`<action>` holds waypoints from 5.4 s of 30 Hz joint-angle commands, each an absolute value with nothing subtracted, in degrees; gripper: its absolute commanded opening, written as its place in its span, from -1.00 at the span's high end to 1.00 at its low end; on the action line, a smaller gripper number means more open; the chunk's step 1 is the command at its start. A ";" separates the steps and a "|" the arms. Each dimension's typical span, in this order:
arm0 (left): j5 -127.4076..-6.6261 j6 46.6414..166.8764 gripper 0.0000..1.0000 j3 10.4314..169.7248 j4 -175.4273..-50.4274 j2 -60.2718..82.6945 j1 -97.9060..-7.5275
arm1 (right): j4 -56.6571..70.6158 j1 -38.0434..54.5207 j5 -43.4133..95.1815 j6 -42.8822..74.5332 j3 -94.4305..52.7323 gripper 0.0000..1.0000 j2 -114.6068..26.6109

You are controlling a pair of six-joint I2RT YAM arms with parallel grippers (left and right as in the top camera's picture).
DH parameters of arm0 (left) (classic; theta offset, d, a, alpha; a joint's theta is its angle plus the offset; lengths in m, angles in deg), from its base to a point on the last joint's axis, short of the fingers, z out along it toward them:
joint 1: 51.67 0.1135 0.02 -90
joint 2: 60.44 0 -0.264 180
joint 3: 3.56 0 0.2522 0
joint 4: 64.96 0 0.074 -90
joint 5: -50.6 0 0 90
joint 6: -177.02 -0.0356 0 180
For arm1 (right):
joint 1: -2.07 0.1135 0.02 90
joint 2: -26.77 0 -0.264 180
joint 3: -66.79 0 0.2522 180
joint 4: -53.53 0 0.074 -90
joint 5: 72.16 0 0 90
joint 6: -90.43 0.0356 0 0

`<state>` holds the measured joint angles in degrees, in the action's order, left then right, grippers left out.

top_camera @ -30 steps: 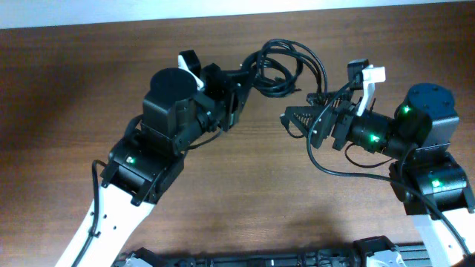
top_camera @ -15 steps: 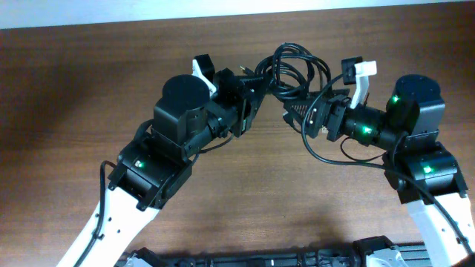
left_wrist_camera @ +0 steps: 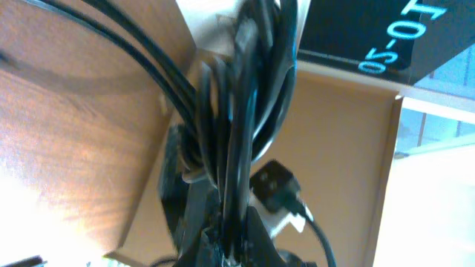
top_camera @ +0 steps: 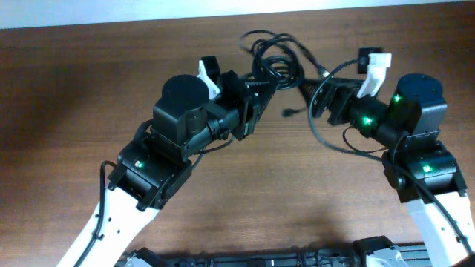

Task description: Untangle cables

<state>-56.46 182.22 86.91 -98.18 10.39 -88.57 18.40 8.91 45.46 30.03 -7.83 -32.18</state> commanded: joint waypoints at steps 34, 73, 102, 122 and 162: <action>-55.41 171.68 1.00 87.61 -99.15 9.74 -89.08 | 10.73 8.77 56.25 -18.71 -8.05 -0.55 -22.35; -55.32 156.76 0.80 87.61 -95.91 9.74 -95.98 | 12.98 8.80 66.64 -26.36 -8.05 0.92 -24.75; -40.70 137.46 -0.91 87.61 -109.29 14.22 -95.79 | 21.42 8.77 50.94 25.27 -8.05 0.92 -24.71; -49.01 137.46 -0.98 87.61 -106.01 18.09 -95.76 | 19.65 8.75 44.10 22.93 -8.05 0.92 -25.04; -46.27 136.15 -0.95 87.61 -105.29 14.57 -95.94 | 21.24 8.82 54.70 23.67 -8.05 0.92 -25.08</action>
